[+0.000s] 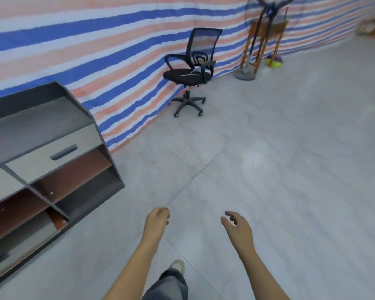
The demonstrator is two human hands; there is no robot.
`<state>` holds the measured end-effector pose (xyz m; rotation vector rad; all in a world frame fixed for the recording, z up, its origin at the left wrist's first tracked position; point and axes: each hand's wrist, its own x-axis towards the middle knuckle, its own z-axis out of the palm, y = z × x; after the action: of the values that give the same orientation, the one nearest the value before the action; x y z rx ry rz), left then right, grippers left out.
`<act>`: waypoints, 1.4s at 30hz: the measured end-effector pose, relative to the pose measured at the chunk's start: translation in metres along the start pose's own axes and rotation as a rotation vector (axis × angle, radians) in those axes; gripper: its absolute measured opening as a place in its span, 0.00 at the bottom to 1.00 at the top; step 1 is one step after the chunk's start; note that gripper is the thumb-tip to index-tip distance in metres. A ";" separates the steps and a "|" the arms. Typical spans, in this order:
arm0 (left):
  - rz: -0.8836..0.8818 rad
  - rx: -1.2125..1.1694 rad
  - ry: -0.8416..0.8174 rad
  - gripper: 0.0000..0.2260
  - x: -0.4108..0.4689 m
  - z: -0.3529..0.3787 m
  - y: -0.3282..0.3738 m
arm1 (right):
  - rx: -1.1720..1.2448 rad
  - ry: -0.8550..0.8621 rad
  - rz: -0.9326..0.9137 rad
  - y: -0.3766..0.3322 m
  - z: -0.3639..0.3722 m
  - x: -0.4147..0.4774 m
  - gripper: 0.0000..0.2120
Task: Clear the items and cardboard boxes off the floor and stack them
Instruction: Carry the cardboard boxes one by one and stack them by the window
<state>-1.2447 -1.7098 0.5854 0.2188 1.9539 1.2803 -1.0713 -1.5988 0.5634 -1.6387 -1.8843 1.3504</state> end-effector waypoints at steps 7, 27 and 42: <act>0.011 -0.068 -0.018 0.06 0.097 -0.014 0.068 | 0.025 0.092 0.084 -0.047 0.022 0.066 0.16; -0.057 0.255 -0.457 0.05 0.227 0.197 0.152 | 0.109 0.496 0.475 -0.008 -0.068 0.177 0.20; 0.046 0.369 -0.554 0.08 0.287 0.442 0.256 | 0.246 0.544 0.384 0.001 -0.247 0.387 0.18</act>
<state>-1.2066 -1.1255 0.5684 0.7240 1.6804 0.7620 -1.0066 -1.1439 0.5584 -2.0352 -1.0937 1.0539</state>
